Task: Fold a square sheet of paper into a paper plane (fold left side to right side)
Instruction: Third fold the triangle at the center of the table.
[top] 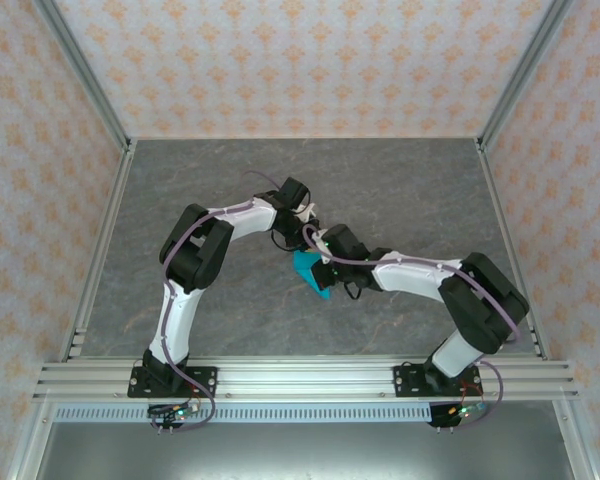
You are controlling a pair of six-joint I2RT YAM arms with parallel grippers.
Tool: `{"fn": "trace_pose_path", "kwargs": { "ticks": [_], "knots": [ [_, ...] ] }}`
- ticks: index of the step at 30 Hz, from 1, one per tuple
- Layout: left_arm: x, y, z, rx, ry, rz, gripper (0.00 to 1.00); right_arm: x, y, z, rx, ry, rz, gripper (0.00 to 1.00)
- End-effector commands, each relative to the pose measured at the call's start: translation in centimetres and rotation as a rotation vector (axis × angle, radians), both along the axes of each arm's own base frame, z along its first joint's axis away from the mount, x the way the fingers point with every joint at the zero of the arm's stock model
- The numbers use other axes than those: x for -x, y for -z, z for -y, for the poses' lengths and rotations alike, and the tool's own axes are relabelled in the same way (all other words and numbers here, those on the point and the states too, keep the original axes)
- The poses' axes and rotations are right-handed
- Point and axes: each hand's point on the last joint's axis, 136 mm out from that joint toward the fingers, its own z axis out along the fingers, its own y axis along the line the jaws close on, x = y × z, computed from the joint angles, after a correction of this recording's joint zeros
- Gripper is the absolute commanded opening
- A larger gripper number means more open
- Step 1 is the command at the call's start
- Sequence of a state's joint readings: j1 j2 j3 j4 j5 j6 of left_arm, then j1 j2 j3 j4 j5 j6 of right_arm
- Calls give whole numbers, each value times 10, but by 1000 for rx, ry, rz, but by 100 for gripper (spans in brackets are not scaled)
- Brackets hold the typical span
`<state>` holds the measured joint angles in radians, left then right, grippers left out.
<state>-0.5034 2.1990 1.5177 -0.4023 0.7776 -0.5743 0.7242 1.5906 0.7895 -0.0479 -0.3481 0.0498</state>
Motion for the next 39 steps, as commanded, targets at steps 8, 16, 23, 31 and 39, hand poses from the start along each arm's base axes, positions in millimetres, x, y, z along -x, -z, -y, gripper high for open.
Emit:
{"fn": "trace_pose_path", "kwargs": {
  "ticks": [8,16,23,31,39],
  "knots": [
    [10,22,-10,-65,0,-52,12,-18,8,12,-98,95,-118,0],
    [11,21,-9,-65,1,-51,11,-25,16,15,-70,121,-129,0],
    [11,21,-9,-66,1,-52,11,-30,15,17,-71,143,-115,0],
    [12,21,-8,-65,2,-52,10,-30,19,20,-47,145,-120,0],
    [12,21,-7,-63,2,-51,10,-32,18,19,-52,147,-113,0]
  ]
}}
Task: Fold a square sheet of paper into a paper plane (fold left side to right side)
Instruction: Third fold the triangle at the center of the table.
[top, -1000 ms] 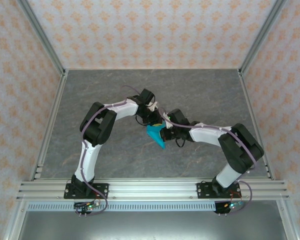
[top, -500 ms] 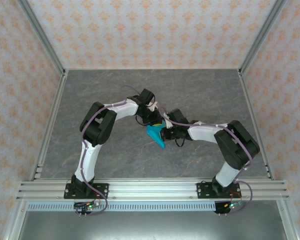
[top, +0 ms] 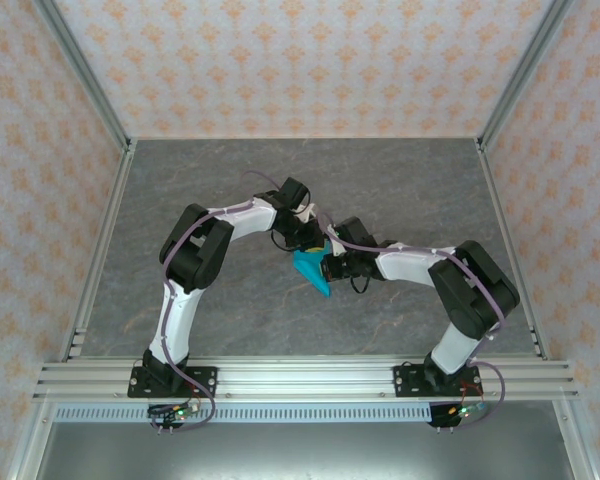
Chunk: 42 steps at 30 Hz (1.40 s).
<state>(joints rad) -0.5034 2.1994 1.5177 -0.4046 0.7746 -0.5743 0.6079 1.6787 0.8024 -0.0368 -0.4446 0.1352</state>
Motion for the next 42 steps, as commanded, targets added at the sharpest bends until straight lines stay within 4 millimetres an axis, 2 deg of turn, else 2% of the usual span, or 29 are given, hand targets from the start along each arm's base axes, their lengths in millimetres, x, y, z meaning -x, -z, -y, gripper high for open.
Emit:
{"fn": "trace_pose_path", "kwargs": {
  "ticks": [1,14,20,28,36,42],
  "knots": [
    [12,21,-6,-60,5,-49,10,-13,-5,-2,1,17,30,0],
    [13,20,-5,-57,8,-51,10,-7,11,3,45,12,-8,0],
    [13,20,-5,-57,8,-50,10,-4,11,7,51,13,-11,0],
    [10,12,-3,-48,13,-37,13,10,26,14,99,-9,-57,0],
    [-8,-6,-2,-39,6,-12,16,24,38,21,130,-15,-92,0],
    [-30,-22,-8,-22,-22,8,22,28,42,23,143,-21,-100,0]
  ]
}}
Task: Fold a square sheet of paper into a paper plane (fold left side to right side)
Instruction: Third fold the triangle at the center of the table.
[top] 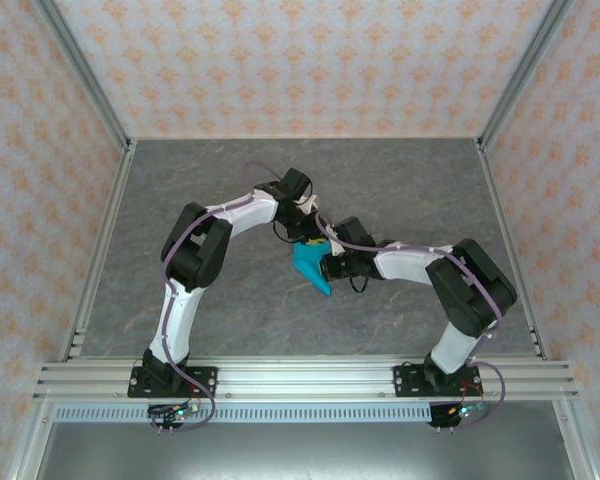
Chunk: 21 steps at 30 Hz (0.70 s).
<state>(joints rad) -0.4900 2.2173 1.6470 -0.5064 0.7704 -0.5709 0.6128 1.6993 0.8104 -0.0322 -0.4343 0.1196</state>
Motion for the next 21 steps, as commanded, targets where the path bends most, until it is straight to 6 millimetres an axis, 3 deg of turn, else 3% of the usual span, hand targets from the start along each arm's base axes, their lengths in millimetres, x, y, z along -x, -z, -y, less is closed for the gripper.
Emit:
{"fn": "trace_pose_path", "kwargs": {
  "ticks": [1,6,10,14,18,19,21],
  "knots": [
    [-15,-1,-12,-22,-16,-2,22,30,37,24,129,-8,-106,0],
    [-38,-19,-38,-54,-83,58,20,31,38,24,132,-13,-109,0],
    [-37,-34,-67,-89,-143,102,13,31,38,23,132,-14,-106,0],
    [-17,-43,-82,-81,-161,118,8,31,38,22,135,-17,-107,0],
    [16,-37,-72,25,-145,62,5,31,37,21,139,-20,-103,0],
    [23,-46,-68,54,-136,75,5,31,38,21,142,-21,-104,0],
    [36,-43,-58,78,-107,56,5,32,39,21,148,-26,-105,0]
  ]
}}
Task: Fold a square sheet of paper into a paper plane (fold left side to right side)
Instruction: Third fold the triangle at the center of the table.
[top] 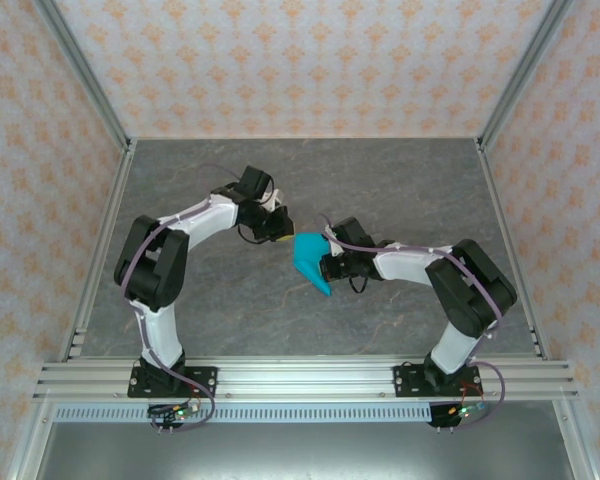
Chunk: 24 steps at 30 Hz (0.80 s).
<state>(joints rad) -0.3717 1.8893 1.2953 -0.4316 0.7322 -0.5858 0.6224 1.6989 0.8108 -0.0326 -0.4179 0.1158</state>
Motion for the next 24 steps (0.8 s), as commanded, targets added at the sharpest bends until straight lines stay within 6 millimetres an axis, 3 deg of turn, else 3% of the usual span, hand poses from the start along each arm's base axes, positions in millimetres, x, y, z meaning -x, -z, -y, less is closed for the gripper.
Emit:
{"fn": "trace_pose_path", "kwargs": {
  "ticks": [1,4,9,24],
  "knots": [
    [17,-5,28,104,58,-1,5,32,39,23,141,-20,-116,0],
    [29,4,45,104,87,-20,5,32,40,23,146,-25,-115,0],
    [36,31,53,66,86,-68,5,33,41,22,150,-25,-118,0],
    [57,65,43,1,87,-123,5,34,42,20,159,-34,-118,0]
  ]
}}
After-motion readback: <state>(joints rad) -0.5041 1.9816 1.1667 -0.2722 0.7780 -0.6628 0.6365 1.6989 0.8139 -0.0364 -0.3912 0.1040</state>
